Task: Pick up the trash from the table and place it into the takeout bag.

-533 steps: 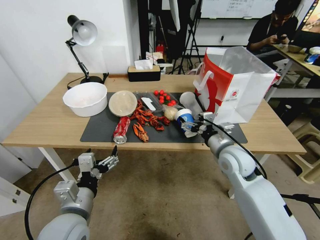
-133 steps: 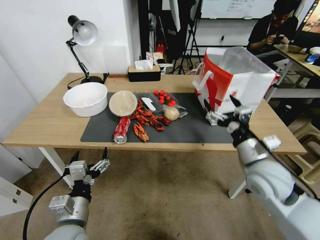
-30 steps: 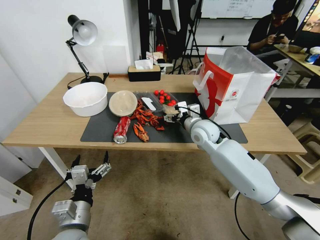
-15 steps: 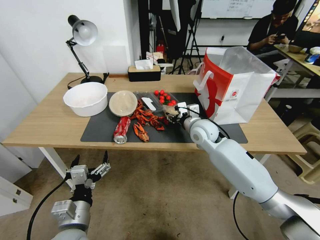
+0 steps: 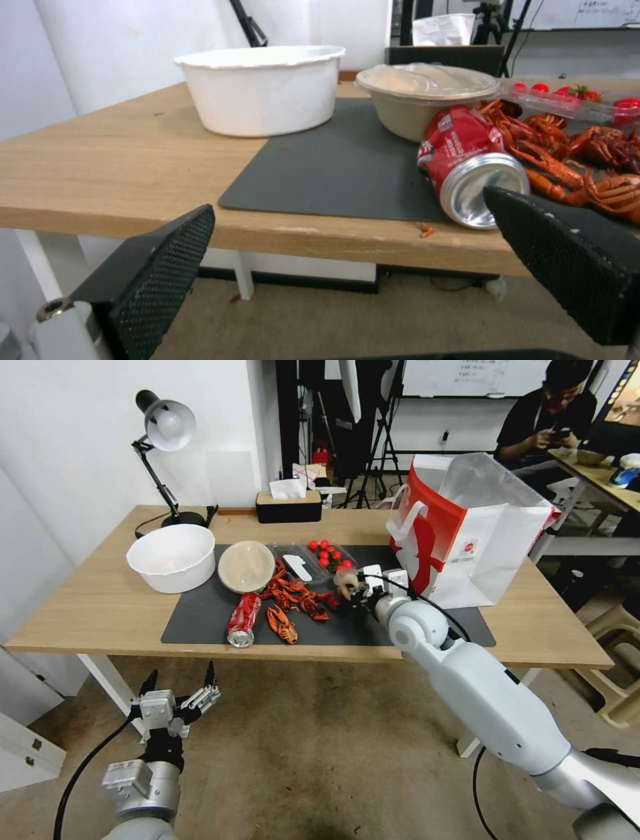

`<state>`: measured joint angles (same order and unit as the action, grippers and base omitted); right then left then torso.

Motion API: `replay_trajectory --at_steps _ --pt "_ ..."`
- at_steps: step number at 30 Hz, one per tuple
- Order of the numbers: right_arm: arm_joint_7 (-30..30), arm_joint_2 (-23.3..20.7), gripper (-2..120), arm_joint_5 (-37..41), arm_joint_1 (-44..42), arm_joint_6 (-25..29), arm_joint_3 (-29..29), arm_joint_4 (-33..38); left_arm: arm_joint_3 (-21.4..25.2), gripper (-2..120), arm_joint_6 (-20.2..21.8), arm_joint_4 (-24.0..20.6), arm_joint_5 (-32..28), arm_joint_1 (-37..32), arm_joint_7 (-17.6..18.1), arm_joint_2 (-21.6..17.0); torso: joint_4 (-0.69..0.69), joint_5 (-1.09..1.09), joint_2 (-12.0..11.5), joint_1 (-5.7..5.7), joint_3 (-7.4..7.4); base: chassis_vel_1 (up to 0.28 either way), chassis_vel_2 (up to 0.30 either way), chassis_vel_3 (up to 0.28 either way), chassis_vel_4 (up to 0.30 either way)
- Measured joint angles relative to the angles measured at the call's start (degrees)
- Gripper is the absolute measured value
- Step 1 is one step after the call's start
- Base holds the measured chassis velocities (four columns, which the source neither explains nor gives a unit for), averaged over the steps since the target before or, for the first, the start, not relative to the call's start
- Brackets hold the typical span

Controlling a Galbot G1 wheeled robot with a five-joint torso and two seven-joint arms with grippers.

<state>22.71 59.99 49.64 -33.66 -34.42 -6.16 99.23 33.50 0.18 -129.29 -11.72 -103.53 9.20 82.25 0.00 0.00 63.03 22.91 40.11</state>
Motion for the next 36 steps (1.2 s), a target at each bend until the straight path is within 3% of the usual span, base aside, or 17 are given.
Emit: replay_trajectory --at_steps 5,9,13,16,27,32,36 --pt "-1.7 -3.4 6 -0.8 -1.4 0.1 2.2 4.9 0.0 100 0.1 -0.3 0.0 0.0 0.0 0.0 0.0 0.0 0.0 0.0 0.0 0.0 0.0 0.0 0.0" --pt "-6.5 -7.7 6 -1.5 -3.3 0.1 5.9 10.7 0.0 100 0.2 -0.8 0.0 0.0 -0.2 0.0 0.0 -0.01 0.0 0.0 0.0 0.0 0.0 0.0 0.0" --pt "-10.1 -10.8 6 -2.3 -5.2 2.1 9.3 14.6 0.0 100 0.2 -0.7 0.0 0.0 -0.3 -0.1 -0.01 0.01 0.0 0.0 0.0 0.0 0.0 0.0 0.0" --pt "-11.6 -12.9 6 -3.2 -4.9 6.8 11.4 16.6 -0.1 100 0.3 -0.6 0.0 0.0 -0.4 0.0 -0.01 0.01 0.0 -0.01 0.0 0.0 0.0 0.0 0.0" --pt "-8.6 -15.6 5 0.1 4.6 15.6 13.3 13.4 -0.2 100 0.2 -0.3 -0.2 0.0 -0.3 0.0 0.01 0.0 0.0 0.0 0.0 0.0 0.0 0.0 0.0" --pt "-6.2 -16.2 5 2.6 8.5 15.2 13.3 10.6 -0.2 100 0.2 -0.4 -0.3 0.0 -0.3 -0.2 0.01 0.0 0.0 0.0 0.0 0.0 0.0 0.0 0.0" --pt "-1.6 -16.7 5 6.7 11.5 11.5 13.3 8.2 -0.2 100 0.1 -0.4 -0.4 0.0 -0.2 -0.5 0.0 0.0 0.0 0.0 0.0 0.0 0.0 0.0 0.0"
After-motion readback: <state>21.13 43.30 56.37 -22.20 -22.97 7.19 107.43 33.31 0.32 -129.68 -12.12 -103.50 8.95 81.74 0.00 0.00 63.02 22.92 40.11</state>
